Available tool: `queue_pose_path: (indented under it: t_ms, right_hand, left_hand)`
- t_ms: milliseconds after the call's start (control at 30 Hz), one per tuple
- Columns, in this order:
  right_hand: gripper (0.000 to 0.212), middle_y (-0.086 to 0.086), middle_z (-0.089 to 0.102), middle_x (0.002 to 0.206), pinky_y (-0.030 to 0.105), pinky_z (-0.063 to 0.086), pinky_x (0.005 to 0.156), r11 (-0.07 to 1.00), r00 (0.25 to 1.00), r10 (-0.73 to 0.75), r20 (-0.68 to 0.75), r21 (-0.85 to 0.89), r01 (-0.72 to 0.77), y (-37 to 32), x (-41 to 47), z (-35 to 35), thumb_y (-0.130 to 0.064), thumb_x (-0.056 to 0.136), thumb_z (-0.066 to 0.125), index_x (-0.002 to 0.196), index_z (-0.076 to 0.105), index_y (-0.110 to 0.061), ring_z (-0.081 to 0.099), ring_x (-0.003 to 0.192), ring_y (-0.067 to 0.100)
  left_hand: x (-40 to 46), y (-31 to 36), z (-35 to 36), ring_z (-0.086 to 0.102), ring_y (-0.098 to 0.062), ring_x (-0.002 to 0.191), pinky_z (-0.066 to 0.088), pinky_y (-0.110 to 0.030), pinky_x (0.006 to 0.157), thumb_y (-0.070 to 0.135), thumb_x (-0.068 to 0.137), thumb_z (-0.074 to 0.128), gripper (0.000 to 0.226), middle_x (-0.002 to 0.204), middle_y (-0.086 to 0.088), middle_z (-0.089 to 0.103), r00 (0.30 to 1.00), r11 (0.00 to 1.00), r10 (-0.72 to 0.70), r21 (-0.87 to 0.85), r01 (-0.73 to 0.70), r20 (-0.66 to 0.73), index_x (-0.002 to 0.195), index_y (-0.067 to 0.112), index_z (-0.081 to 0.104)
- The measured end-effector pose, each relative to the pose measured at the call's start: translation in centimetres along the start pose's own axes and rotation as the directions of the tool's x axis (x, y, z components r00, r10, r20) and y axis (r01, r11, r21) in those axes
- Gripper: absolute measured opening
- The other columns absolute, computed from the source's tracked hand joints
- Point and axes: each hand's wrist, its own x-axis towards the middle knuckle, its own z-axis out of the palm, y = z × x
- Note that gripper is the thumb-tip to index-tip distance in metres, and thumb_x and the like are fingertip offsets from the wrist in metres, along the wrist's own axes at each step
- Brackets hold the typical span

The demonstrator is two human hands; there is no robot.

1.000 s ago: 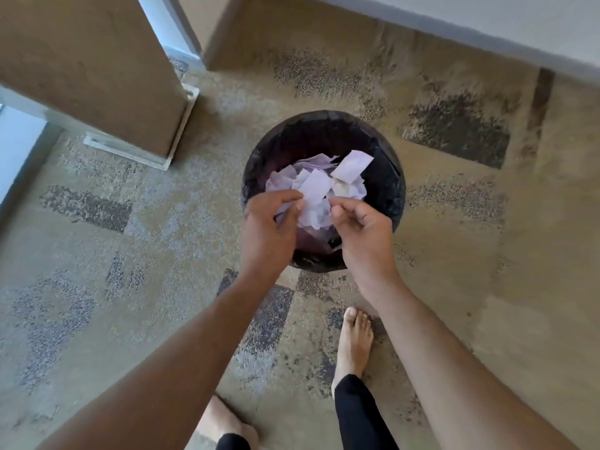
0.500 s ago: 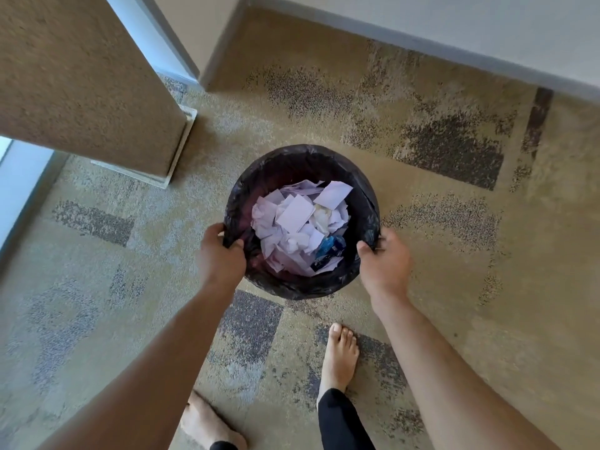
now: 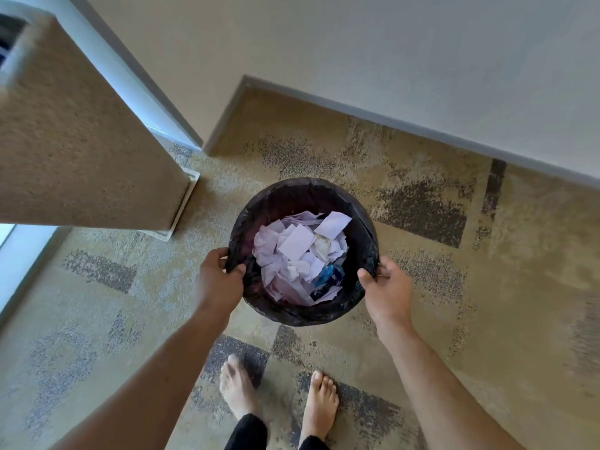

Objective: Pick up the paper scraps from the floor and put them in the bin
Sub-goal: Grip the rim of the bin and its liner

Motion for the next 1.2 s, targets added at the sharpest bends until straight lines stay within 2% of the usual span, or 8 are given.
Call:
queue_pose_path:
  t_ms: [200, 300, 400, 500, 700, 900, 1033, 1200]
  right_hand:
    - [0.037, -0.022, 0.053, 0.081, 0.026, 0.046, 0.081, 0.998, 0.998, -0.067, 0.006, 0.002, 0.067, -5.7, 3.3, 0.3, -0.005, 0.092, 0.063, 0.128, 0.057, -0.006, 0.062, 0.096, 0.017]
    - [0.039, -0.015, 0.056, 0.087, 0.025, 0.046, 0.082, 0.996, 0.996, -0.084, 0.014, -0.011, 0.084, -9.2, 6.2, 1.2, -0.006, 0.092, 0.063, 0.13, 0.056, -0.007, 0.061, 0.095, 0.014]
    - [0.03, -0.014, 0.06, 0.086, 0.031, 0.053, 0.085, 0.993, 0.994, -0.105, 0.02, -0.057, 0.106, -12.3, 9.3, 3.0, -0.005, 0.091, 0.064, 0.121, 0.062, -0.011, 0.064, 0.089, 0.014]
    - [0.023, -0.001, 0.07, 0.094, 0.037, 0.056, 0.085, 0.989, 0.992, -0.123, 0.022, -0.085, 0.125, -15.4, 12.0, 4.7, -0.008, 0.09, 0.066, 0.112, 0.066, -0.016, 0.068, 0.092, 0.02]
    - [0.025, 0.004, 0.072, 0.103, 0.039, 0.057, 0.087, 0.982, 0.987, -0.163, -0.01, -0.094, 0.161, -20.7, 18.8, 8.1, -0.011, 0.09, 0.066, 0.114, 0.067, -0.016, 0.068, 0.095, 0.021]
    - [0.016, -0.009, 0.073, 0.089, 0.043, 0.059, 0.081, 0.961, 0.972, -0.231, 0.048, -0.148, 0.235, -23.4, 25.2, 11.3, -0.023, 0.087, 0.066, 0.099, 0.067, -0.033, 0.07, 0.086, 0.018]
    - [0.016, -0.002, 0.073, 0.088, 0.035, 0.058, 0.08, 0.945, 0.955, -0.279, 0.102, -0.146, 0.292, -25.4, 29.1, 13.2, -0.014, 0.089, 0.065, 0.099, 0.068, -0.026, 0.069, 0.084, 0.02]
    - [0.014, 0.001, 0.074, 0.089, 0.034, 0.057, 0.08, 0.92, 0.939, -0.313, 0.145, -0.2, 0.337, -25.0, 32.3, 14.2, -0.016, 0.088, 0.066, 0.099, 0.071, -0.023, 0.069, 0.082, 0.018]
  left_hand:
    - [3.4, 5.2, -0.2, 0.067, -0.025, 0.092, 0.059, -0.052, 0.077, 0.01, 0.09, 0.065, 0.027, 0.099, 0.008, 0.064, 0.999, 0.996, 0.029, -0.09, -0.027, 0.018, 0.109, 0.028, 0.056]
    - [6.0, 8.2, 0.0, 0.067, -0.025, 0.092, 0.059, -0.054, 0.079, 0.008, 0.09, 0.064, 0.026, 0.098, 0.005, 0.064, 0.999, 0.987, 0.03, -0.156, -0.025, 0.033, 0.11, 0.024, 0.058]
    - [8.8, 11.0, 0.0, 0.061, -0.017, 0.089, 0.057, -0.041, 0.081, 0.004, 0.092, 0.06, 0.027, 0.096, 0.008, 0.059, 0.999, 0.981, 0.03, -0.194, -0.024, 0.026, 0.115, 0.018, 0.055]
    - [11.4, 13.4, -0.4, 0.059, -0.012, 0.086, 0.053, -0.034, 0.076, 0.003, 0.093, 0.059, 0.026, 0.096, 0.007, 0.059, 1.0, 0.973, 0.023, -0.229, -0.021, 0.006, 0.114, 0.018, 0.053]
    - [18.2, 18.1, 0.0, 0.064, -0.023, 0.097, 0.058, -0.045, 0.084, 0.008, 0.091, 0.062, 0.033, 0.109, -0.004, 0.063, 1.0, 0.968, 0.001, -0.25, 0.001, 0.006, 0.123, 0.016, 0.053]
    - [24.0, 21.3, 1.5, 0.065, -0.025, 0.094, 0.058, -0.045, 0.084, 0.012, 0.089, 0.064, 0.034, 0.102, -0.003, 0.064, 0.995, 0.989, 0.037, -0.143, -0.05, -0.089, 0.121, 0.014, 0.055]
    - [27.7, 22.7, 2.7, 0.062, -0.025, 0.087, 0.057, -0.039, 0.077, 0.007, 0.088, 0.063, 0.032, 0.095, -0.004, 0.063, 0.987, 0.991, 0.062, -0.108, -0.079, -0.151, 0.119, 0.01, 0.057]
    - [29.6, 22.0, 4.3, 0.065, -0.03, 0.087, 0.06, -0.046, 0.076, 0.012, 0.084, 0.065, 0.023, 0.091, -0.003, 0.064, 0.98, 0.997, 0.033, -0.056, -0.045, -0.194, 0.101, 0.023, 0.054]
